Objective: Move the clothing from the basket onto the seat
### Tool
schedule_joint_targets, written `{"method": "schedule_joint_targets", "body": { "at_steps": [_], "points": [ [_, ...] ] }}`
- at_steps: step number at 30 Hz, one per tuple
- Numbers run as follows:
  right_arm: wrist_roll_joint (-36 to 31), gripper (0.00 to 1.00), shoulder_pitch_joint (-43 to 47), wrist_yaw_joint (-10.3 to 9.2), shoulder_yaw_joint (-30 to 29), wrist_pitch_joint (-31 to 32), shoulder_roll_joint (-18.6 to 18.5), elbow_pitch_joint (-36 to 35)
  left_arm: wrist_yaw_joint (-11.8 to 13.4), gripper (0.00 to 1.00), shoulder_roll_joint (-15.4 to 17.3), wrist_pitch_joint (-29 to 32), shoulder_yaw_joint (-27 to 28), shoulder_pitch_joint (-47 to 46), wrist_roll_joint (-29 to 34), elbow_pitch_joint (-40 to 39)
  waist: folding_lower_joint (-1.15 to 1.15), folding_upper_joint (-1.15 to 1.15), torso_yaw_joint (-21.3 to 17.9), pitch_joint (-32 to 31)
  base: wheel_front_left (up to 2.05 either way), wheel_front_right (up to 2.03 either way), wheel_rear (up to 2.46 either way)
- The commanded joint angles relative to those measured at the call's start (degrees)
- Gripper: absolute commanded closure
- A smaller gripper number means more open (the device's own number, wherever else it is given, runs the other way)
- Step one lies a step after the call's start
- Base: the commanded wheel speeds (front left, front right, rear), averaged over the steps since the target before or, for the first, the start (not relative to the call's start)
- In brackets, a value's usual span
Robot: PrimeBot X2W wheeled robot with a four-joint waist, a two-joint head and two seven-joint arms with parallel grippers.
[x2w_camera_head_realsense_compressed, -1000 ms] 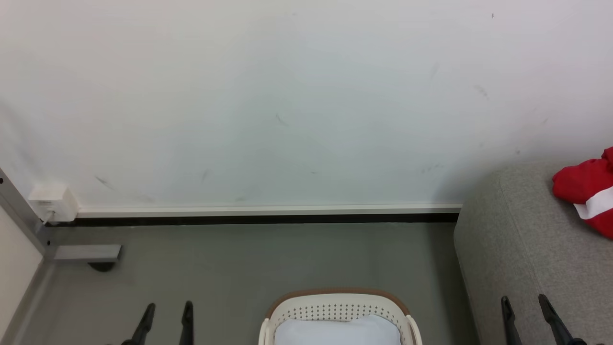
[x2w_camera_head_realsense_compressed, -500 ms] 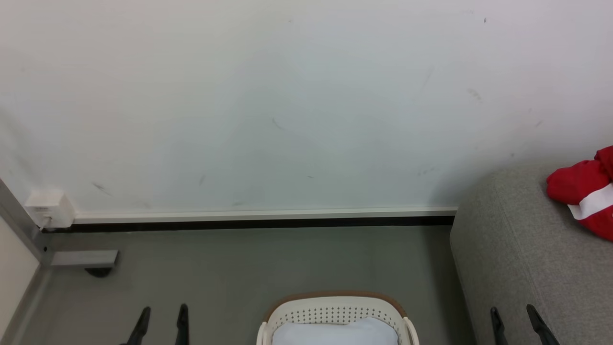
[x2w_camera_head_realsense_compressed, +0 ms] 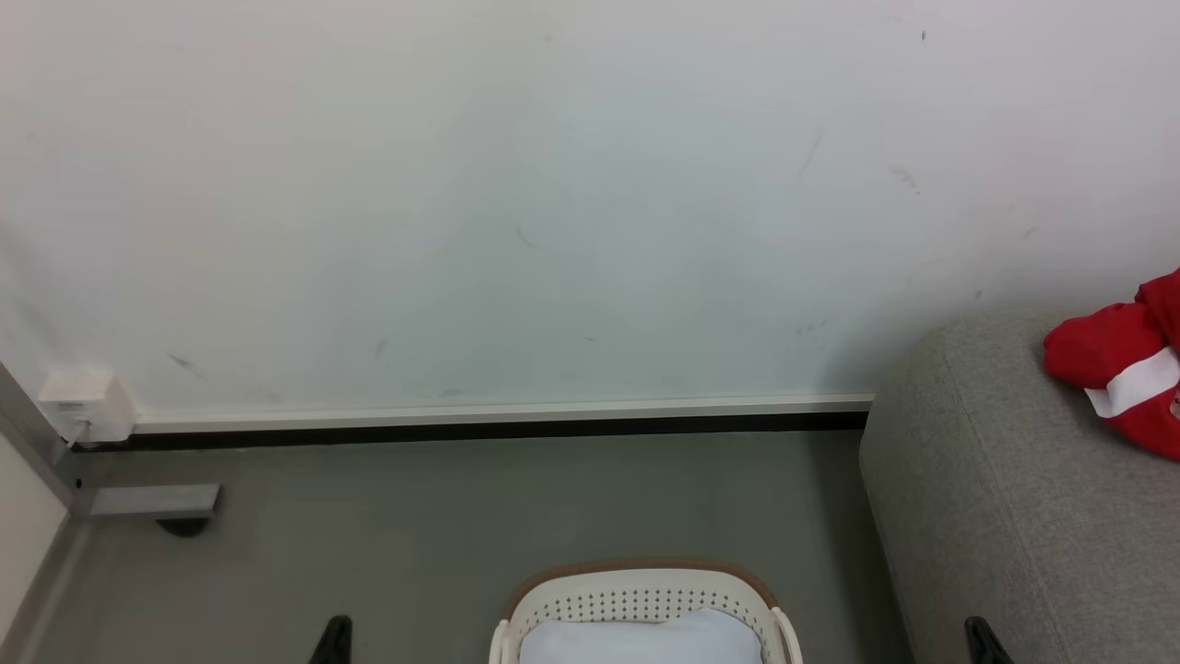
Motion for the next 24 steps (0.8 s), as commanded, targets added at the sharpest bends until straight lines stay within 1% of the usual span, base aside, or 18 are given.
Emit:
{"method": "schedule_joint_targets", "body": {
  "at_steps": [1,12,24],
  "points": [
    [0.05,1.00,0.04,0.00,0.01,0.02,0.08,0.24,0.00,1.00,-0.09,0.01,-0.06,0.11,-0.03,0.23,0.00,0.00,0.00,0.00,0.00,0.00,0.00],
    [12.46,1.00,-1.78,-0.01,-1.05,3.28,-0.03,-0.37,-0.68,1.00,-0.33,3.47,1.48,-2.04,-12.14,0.58,0.00,0.00,0.17,0.38,0.00,0.00,0.00],
    [24.25,1.00,-3.50,-0.03,-1.99,6.32,-0.14,-1.03,-1.33,1.00,-0.57,6.36,2.58,-3.73,-23.72,0.49,0.00,0.00,0.36,0.79,0.00,0.00,0.00]
  ]
}}
